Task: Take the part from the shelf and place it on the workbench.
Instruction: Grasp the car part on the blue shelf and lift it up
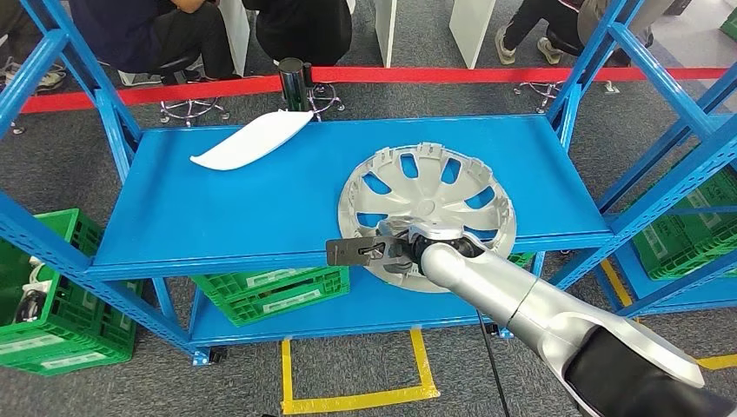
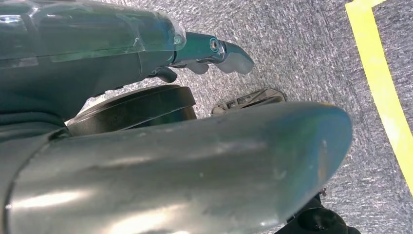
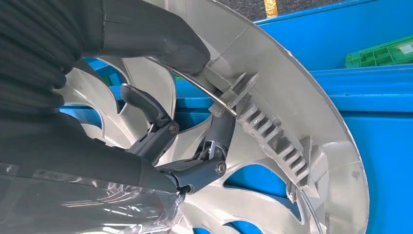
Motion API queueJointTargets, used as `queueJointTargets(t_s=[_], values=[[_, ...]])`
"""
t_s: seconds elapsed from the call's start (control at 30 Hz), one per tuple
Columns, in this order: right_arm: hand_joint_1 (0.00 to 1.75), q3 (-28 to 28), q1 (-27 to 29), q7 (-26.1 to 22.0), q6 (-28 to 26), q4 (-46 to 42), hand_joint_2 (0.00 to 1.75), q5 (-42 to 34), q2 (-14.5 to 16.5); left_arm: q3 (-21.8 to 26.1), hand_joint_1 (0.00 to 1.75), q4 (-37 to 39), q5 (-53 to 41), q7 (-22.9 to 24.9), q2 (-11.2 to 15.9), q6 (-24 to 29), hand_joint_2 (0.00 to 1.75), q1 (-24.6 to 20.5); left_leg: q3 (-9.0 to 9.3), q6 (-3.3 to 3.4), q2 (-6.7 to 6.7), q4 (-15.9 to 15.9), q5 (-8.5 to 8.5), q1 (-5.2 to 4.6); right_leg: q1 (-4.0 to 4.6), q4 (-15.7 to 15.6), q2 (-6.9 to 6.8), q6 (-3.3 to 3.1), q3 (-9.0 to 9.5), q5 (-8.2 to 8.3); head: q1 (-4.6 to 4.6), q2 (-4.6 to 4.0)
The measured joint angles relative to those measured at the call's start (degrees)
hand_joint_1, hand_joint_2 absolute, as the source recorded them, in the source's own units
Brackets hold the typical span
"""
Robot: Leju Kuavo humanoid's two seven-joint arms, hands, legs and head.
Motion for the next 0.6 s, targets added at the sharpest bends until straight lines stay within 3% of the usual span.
queueJointTargets(t_s=[0.27,0.37,0.43,0.6], values=[[1.75,0.04,0.01,0.0,-0.95,-0.03,1.75,-0.93,0.0,0.0,0.0,0.0,0.17,0.0,0.0,0.01,0.0,0.0,0.01,0.0,-0.04,0.0,0.0,0.0,0.0,0.0,0.0,0.0,0.01,0.0,0.02,0.0],[1.75,0.21,0.18,-0.04,-4.01,-0.22,1.75,-2.22,-0.02,0.0,0.0,0.02,0.37,-0.01,0.01,0.01,0.0,0.01,0.0,0.0,-0.06,0.0,0.0,0.0,0.0,-0.01,0.0,0.0,0.01,0.0,0.02,0.0],[1.75,0.27,0.58,-0.98,-10.23,-0.69,1.75,-3.35,-0.05,0.0,0.0,0.02,0.71,-0.02,0.02,0.06,0.0,0.03,0.0,0.0,-0.07,0.0,0.0,0.0,0.0,-0.01,0.0,0.0,0.01,0.0,0.02,0.0],[1.75,-1.91,2.51,-10.8,-36.65,-3.08,1.75,-1.84,-0.37,0.0,0.0,0.02,1.37,-0.04,0.03,0.36,0.0,0.1,-0.01,0.0,-0.21,0.01,0.0,0.01,0.02,-0.01,-0.07,0.0,0.0,0.0,-0.03,0.0]])
